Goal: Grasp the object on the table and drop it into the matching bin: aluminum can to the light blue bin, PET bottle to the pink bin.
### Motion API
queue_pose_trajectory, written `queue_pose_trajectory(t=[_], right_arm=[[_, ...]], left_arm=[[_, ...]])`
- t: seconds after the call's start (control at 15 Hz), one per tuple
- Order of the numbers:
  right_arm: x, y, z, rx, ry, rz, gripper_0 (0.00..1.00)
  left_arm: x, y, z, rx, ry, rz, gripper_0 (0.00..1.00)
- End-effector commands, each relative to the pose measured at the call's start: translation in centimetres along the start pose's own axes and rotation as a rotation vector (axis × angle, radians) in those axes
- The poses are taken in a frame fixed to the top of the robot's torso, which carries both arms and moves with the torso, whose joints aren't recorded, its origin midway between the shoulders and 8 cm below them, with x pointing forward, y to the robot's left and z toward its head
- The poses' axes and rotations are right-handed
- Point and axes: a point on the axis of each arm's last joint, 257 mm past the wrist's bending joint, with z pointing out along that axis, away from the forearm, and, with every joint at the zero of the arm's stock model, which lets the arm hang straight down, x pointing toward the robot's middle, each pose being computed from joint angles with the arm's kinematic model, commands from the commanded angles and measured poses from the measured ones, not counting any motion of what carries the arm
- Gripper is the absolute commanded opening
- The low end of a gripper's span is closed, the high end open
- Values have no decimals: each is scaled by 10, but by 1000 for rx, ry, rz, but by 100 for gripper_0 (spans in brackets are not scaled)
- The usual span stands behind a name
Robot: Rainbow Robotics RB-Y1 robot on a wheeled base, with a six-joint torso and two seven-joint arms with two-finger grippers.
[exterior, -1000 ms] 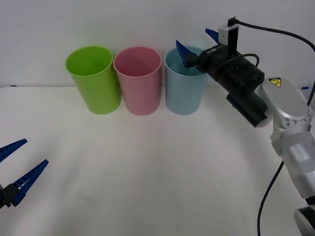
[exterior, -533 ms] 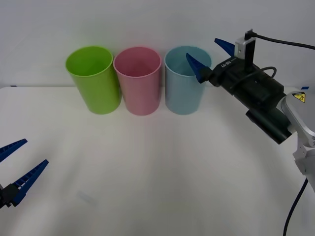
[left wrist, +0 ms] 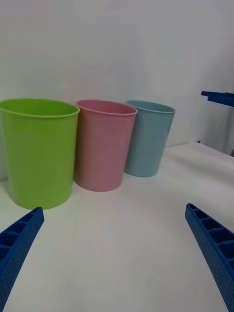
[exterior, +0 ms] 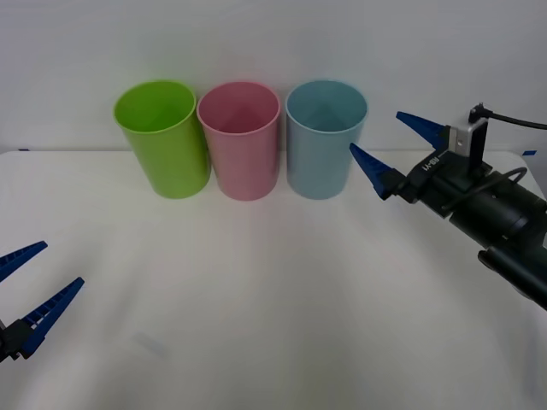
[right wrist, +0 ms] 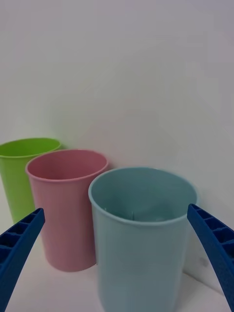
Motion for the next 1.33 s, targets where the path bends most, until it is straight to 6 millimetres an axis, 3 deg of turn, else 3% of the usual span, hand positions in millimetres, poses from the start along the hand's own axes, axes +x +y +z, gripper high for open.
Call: queue_pose_trajectory(t=[0.07,0.6,1.13,1.33], right_arm=[[13,8,-30,-35,27,1,100],[54,20,-107,-94,119,-21,100],[71,33,-188,-133,160,-74,100],[79,38,-207,-131,187,-62,100]], left_arm=[[0,0,0,0,0,0,100],[0,0,0,0,0,0,100],[0,0,0,0,0,0,100],[0,0,0,0,0,0,100]])
